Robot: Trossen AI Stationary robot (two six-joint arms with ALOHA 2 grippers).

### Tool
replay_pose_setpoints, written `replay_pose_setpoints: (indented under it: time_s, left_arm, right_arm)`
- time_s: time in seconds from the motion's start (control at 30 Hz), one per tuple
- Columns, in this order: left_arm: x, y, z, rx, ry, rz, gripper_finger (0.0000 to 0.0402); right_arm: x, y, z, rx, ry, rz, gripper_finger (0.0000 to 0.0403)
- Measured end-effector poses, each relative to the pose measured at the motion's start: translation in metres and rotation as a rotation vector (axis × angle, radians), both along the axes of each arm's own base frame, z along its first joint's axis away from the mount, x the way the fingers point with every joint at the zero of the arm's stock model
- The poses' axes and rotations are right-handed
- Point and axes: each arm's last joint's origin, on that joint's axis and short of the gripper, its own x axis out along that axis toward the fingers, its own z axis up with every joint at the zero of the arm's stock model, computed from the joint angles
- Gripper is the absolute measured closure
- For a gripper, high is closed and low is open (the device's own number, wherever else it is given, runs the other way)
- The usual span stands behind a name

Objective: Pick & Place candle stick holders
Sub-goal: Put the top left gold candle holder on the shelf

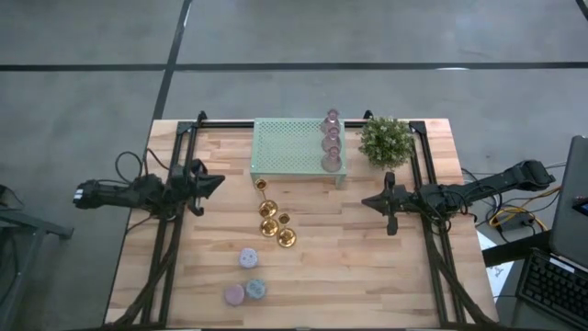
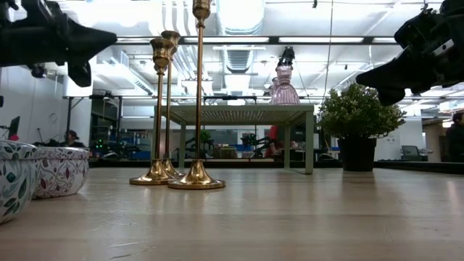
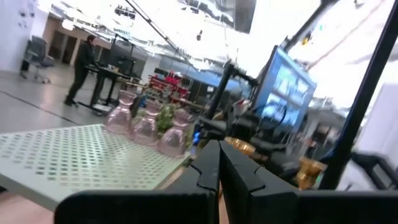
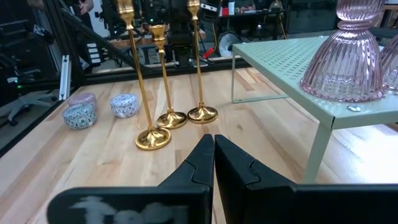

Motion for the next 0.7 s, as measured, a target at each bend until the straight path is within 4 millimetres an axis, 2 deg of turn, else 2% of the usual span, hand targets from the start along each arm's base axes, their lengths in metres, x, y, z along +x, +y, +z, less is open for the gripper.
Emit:
replay_pose_setpoints:
  time_s: [0.17,0.3,0.53,0.7]
  left_arm:
    - [-0.001,0.0,0.005,-0.04,-0.06,-0.009,0.0392]
    - [0.002,0.0,0.003,-0.04,-0.034,-0.009,0.038]
    - [0.017,0.0,-0.01,-0.094,0.122,0.037,0.0301]
    - [0.031,-0.002,-0.011,-0.113,0.207,0.046,0.0232]
  right_arm:
    - [0.0,0.0,0.0,0.0,0.0,0.0,0.0394]
    - [0.0,0.0,0.0,0.0,0.0,0.0,0.0394]
    - [0.0,0.0,0.0,0.0,-0.001,0.0,0.0394]
    - [0.0,0.0,0.0,0.0,0.0,0.0,0.0394]
